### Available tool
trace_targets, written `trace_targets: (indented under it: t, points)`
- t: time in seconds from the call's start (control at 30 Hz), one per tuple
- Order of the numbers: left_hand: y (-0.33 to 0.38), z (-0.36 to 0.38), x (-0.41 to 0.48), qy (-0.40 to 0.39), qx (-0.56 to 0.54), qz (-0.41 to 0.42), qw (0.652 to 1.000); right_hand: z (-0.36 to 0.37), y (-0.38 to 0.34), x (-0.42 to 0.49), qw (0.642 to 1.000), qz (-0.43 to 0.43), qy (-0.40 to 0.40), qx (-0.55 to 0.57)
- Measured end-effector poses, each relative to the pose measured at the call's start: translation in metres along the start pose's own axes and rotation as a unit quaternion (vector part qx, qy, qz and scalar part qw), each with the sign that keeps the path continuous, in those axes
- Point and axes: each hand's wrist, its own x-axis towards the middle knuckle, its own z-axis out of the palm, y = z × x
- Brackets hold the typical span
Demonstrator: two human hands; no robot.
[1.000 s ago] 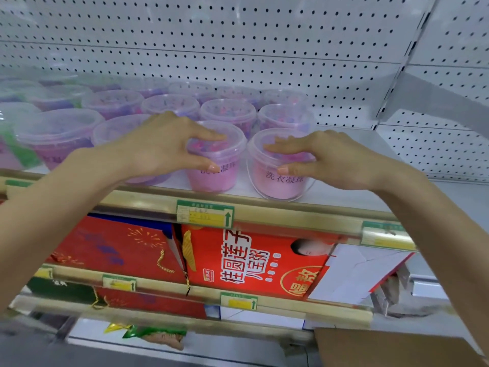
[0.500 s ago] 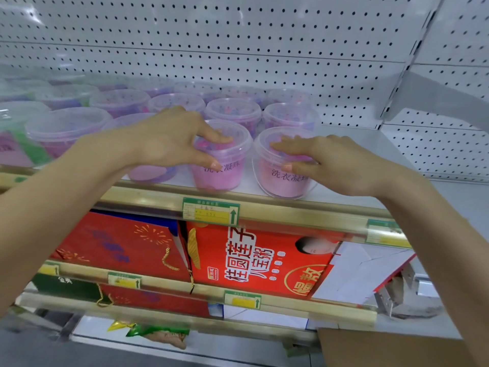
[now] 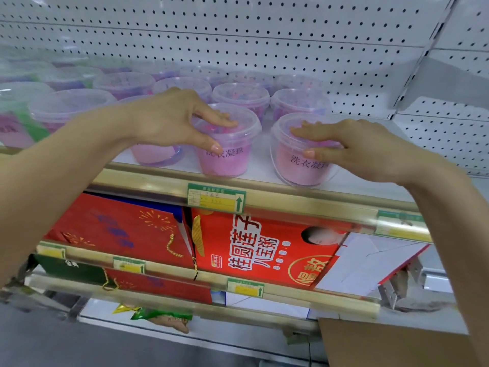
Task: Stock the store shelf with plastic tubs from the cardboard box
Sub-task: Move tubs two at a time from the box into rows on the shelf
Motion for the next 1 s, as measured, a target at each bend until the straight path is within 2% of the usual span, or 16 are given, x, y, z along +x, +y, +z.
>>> trace_targets:
  t: [0.17, 0.33, 0.47, 0.53, 0.57, 0.7, 0.83, 1.0]
  points:
    - [0.001, 0.002, -0.001, 0.009, 0.001, -0.004, 1.000, 0.005, -0.007, 0.005, 0.999, -0.017, 0.008, 0.036]
    - [0.004, 0.004, -0.004, 0.020, 0.027, -0.008, 0.999, 0.008, -0.010, 0.005, 0.998, 0.001, 0.028, 0.060]
    - [-0.007, -0.005, -0.020, 0.102, -0.025, -0.018, 0.994, 0.005, -0.025, 0.010, 0.995, -0.014, 0.082, 0.048]
    - [-0.025, -0.016, -0.030, 0.139, -0.016, -0.041, 0.989, 0.004, -0.043, 0.017, 0.991, -0.050, 0.125, 0.028]
    - [-0.036, -0.021, -0.036, 0.130, 0.005, -0.056, 0.990, 0.004, -0.054, 0.022, 0.988, -0.070, 0.134, 0.032]
    - [-0.076, -0.019, -0.053, 0.055, 0.066, -0.069, 0.994, 0.012, -0.092, 0.050, 0.987, -0.119, 0.110, 0.016]
    - [-0.092, -0.015, -0.053, 0.070, 0.096, -0.015, 0.993, 0.028, -0.113, 0.074, 0.997, -0.071, 0.023, -0.020]
    - [-0.103, -0.027, -0.045, 0.058, 0.138, 0.026, 0.988, 0.031, -0.123, 0.076, 0.999, -0.011, 0.031, -0.021]
